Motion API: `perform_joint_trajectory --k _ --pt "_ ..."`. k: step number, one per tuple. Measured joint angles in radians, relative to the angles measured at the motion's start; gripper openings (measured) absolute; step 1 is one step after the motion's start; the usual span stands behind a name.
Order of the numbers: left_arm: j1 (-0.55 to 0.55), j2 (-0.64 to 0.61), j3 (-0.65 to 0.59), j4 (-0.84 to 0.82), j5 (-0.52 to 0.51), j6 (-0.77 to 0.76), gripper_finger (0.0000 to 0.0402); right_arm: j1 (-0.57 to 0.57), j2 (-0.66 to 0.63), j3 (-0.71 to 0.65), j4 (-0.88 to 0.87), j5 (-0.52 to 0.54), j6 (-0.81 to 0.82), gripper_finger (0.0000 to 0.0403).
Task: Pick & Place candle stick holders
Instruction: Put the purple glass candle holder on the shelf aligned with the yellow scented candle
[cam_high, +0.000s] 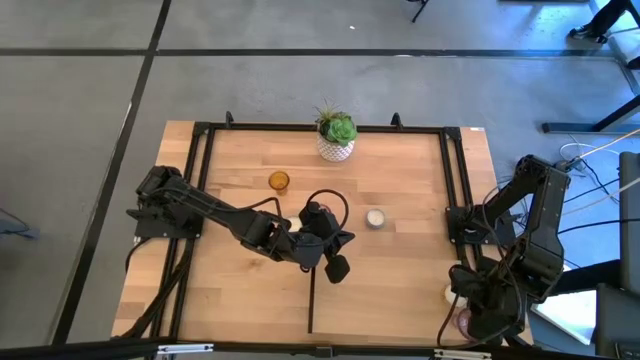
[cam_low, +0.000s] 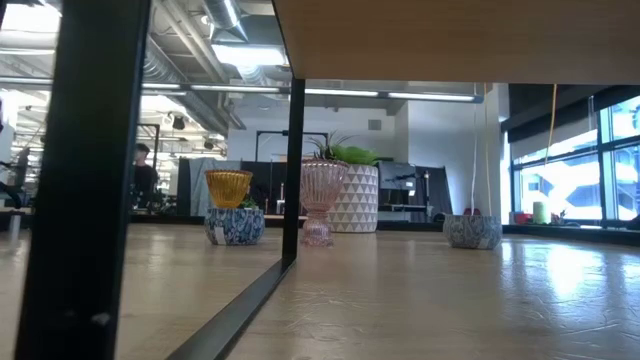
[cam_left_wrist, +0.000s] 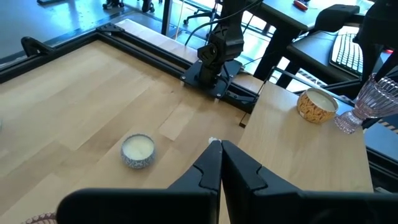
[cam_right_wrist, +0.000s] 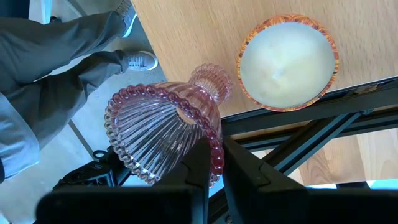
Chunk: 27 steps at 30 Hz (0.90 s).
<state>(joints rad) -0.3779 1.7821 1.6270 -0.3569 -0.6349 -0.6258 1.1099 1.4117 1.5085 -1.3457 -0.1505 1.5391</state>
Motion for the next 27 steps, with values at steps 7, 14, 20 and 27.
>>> perform_joint_trajectory --k 7,14,20,27 --pt "0.000 0.000 0.000 0.000 0.000 0.000 0.0002 0.000 0.000 0.000 0.008 0.000 0.002 0.0038" --pt "0.000 0.000 0.000 0.000 0.000 0.000 0.0003 0.000 0.000 0.000 0.012 0.000 0.002 0.0081" --pt "0.000 0.000 0.000 0.000 0.000 0.001 0.0003 0.000 0.000 0.000 0.011 0.000 0.000 0.0117" --pt "0.000 0.000 0.000 0.000 0.000 0.001 0.0003 0.000 0.000 0.000 0.003 0.000 -0.001 0.0140"
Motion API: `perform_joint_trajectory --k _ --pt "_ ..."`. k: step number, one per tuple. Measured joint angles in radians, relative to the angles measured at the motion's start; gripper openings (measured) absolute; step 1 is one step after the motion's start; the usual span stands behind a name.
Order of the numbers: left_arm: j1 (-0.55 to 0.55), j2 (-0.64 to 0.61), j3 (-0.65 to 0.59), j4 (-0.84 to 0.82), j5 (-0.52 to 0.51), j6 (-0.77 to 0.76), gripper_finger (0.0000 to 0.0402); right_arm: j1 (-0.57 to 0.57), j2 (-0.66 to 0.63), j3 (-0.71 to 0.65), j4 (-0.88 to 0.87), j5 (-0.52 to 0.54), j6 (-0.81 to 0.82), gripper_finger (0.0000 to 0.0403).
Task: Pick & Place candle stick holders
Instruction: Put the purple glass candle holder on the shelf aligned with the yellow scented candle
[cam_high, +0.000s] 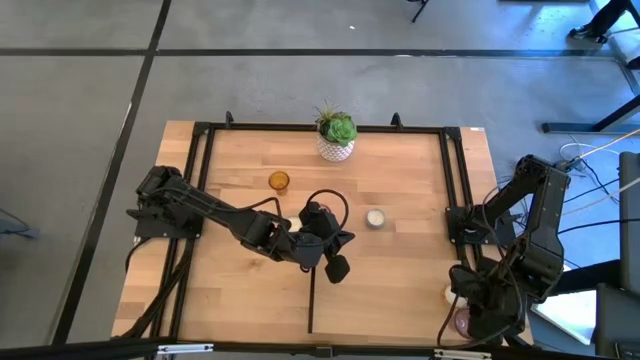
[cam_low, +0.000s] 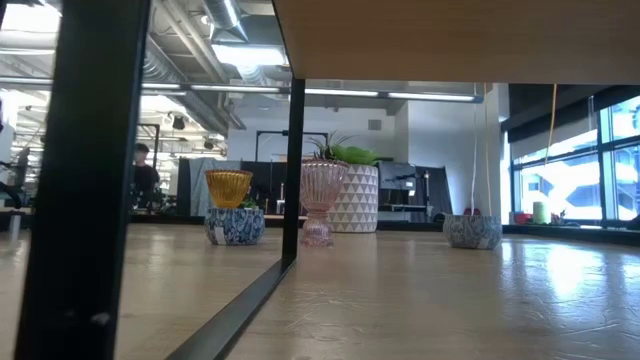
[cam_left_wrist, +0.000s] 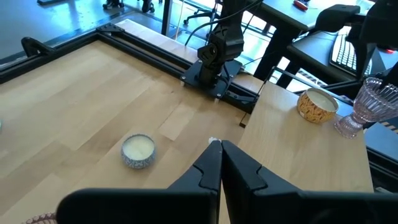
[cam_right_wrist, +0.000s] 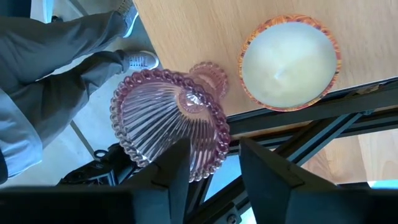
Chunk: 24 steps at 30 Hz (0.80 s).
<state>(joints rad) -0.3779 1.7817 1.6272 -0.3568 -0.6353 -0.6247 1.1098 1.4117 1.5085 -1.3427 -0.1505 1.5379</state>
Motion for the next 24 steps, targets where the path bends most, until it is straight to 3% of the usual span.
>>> perform_joint_trajectory --k 24 --pt "0.000 0.000 0.000 -0.013 0.001 0.000 0.0003 -0.004 0.000 0.021 -0.050 0.044 -0.004 0.0175"
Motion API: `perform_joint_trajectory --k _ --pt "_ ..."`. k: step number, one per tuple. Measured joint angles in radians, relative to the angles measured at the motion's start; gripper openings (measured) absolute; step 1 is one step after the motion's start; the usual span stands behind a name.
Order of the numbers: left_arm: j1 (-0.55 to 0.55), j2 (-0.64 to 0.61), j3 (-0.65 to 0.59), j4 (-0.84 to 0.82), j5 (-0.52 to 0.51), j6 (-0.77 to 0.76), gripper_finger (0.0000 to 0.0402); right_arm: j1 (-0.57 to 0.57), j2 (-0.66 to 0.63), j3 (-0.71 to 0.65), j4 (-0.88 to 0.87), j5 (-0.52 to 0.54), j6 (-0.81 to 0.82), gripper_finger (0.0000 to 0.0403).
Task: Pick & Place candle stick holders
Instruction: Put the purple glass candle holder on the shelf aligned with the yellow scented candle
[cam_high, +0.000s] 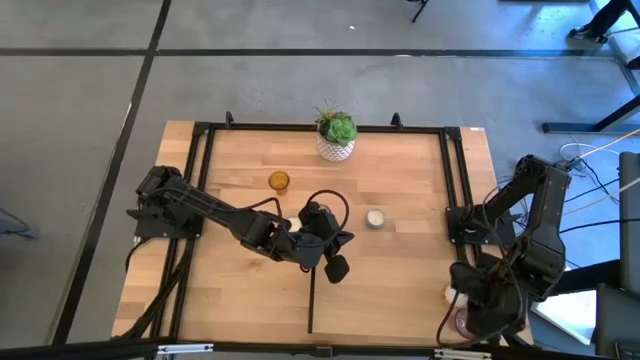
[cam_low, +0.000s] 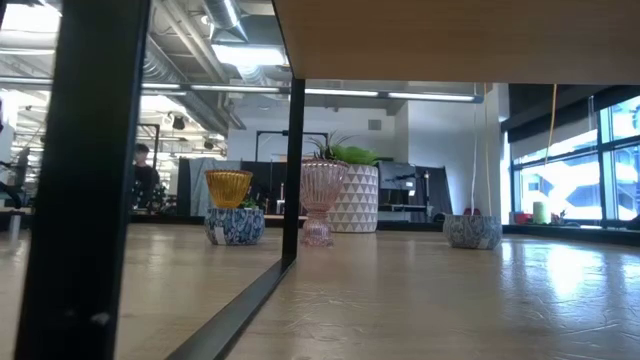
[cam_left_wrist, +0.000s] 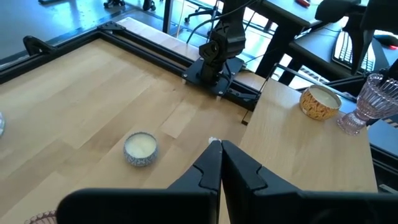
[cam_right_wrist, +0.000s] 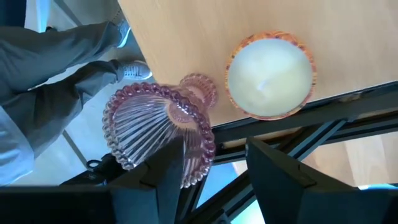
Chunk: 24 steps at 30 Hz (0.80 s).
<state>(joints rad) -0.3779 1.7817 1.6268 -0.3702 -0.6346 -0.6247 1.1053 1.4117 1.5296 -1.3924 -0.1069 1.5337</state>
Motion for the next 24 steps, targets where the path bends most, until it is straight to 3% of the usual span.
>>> perform_joint_trajectory --k 24 --pt "0.029 0.000 0.000 0.000 0.034 0.018 0.0003 -0.033 -0.055 0.017 -0.060 0.002 -0.026 0.0175"
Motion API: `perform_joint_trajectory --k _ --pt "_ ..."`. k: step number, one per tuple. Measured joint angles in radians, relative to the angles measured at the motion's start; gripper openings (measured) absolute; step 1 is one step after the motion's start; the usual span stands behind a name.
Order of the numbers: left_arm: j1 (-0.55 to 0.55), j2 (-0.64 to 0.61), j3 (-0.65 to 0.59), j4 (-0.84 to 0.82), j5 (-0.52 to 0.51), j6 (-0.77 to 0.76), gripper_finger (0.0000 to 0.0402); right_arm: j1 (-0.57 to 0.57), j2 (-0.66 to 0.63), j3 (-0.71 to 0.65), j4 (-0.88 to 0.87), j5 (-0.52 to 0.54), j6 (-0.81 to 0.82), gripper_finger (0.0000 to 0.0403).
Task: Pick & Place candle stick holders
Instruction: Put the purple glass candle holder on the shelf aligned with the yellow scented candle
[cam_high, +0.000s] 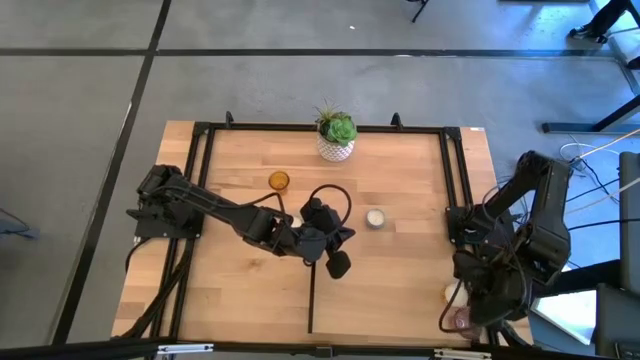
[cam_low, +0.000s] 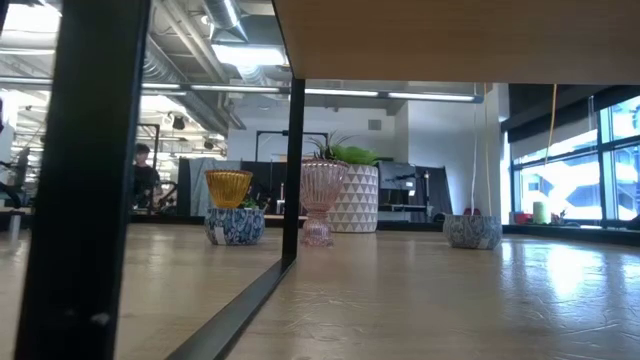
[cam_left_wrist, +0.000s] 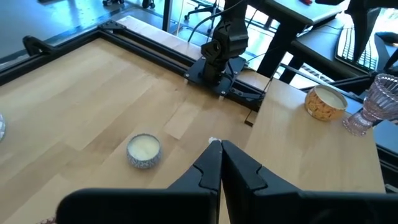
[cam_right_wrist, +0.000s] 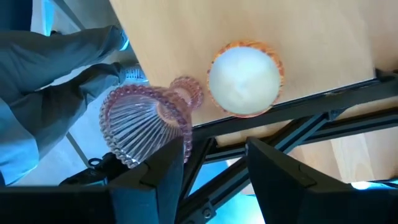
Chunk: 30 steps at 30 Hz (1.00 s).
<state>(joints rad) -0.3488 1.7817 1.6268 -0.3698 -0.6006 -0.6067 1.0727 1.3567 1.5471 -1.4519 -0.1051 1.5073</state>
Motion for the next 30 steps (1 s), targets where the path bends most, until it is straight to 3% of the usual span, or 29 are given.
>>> perform_joint_trajectory --k 8,13,20,26,30 --pt "0.011 0.000 0.000 0.003 0.000 0.000 0.0002 -0.099 -0.041 0.001 -0.046 0.060 -0.155 0.0175" --pt "0.018 0.000 0.000 -0.030 0.000 -0.007 0.0002 -0.213 -0.041 0.001 -0.123 0.162 -0.315 0.0175" --pt "0.085 0.000 0.000 -0.156 0.008 -0.065 0.0003 -0.436 -0.041 0.000 -0.119 0.374 -0.560 0.0175" --pt "0.198 -0.015 -0.001 -0.292 0.107 -0.071 0.0003 -0.665 -0.041 -0.001 -0.119 0.437 -0.678 0.0175" --pt "0.286 -0.035 -0.001 -0.373 0.148 -0.020 0.0002 -0.802 -0.041 -0.002 -0.068 0.419 -0.678 0.0175"
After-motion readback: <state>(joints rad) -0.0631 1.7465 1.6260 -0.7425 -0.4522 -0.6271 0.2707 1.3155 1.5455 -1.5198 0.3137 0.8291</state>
